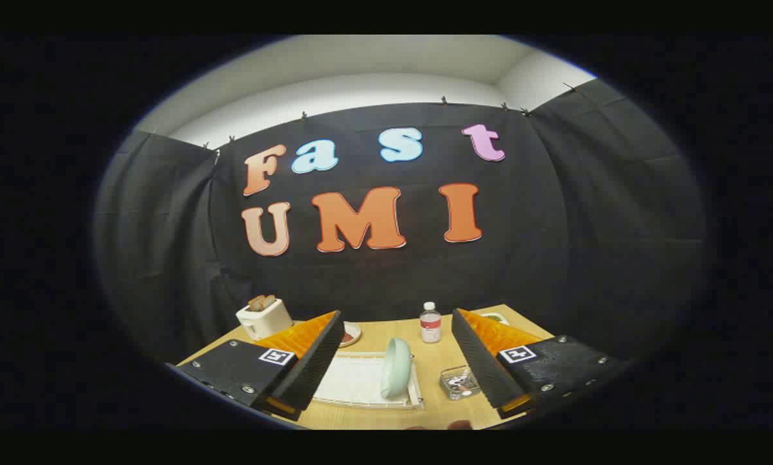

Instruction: Take the plate from the dish rack, then take the spoon from the basket and place it into the plate.

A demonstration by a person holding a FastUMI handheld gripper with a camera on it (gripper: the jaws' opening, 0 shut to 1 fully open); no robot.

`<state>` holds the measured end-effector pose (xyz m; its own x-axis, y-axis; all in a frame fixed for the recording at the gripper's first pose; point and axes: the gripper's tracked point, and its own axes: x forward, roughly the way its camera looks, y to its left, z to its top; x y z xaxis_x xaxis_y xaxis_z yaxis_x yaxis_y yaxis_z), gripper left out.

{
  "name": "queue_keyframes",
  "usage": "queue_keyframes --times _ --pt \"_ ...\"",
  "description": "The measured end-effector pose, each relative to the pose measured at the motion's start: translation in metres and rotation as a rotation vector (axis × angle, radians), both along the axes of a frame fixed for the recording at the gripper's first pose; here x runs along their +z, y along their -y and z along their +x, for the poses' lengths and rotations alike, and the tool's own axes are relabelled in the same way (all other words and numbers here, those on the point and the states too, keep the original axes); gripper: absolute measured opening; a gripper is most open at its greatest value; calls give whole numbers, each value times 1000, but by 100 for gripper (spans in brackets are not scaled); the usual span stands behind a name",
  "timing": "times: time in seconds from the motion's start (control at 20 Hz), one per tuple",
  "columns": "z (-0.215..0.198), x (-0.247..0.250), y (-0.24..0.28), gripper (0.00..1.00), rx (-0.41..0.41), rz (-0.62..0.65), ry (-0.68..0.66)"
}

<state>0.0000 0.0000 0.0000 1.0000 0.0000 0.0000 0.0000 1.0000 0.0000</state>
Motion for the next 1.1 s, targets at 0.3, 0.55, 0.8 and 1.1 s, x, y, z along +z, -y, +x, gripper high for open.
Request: queue_keyframes --times 0.3,0.55,0.8,1.1 --pt "2 -7 3 99 -11 -29 -26" --pt "-3 -10 9 98 -34 -41 -33" --pt "-3 -7 17 99 -57 -48 -36" --pt "4 -14 19 99 -68 -71 -67"
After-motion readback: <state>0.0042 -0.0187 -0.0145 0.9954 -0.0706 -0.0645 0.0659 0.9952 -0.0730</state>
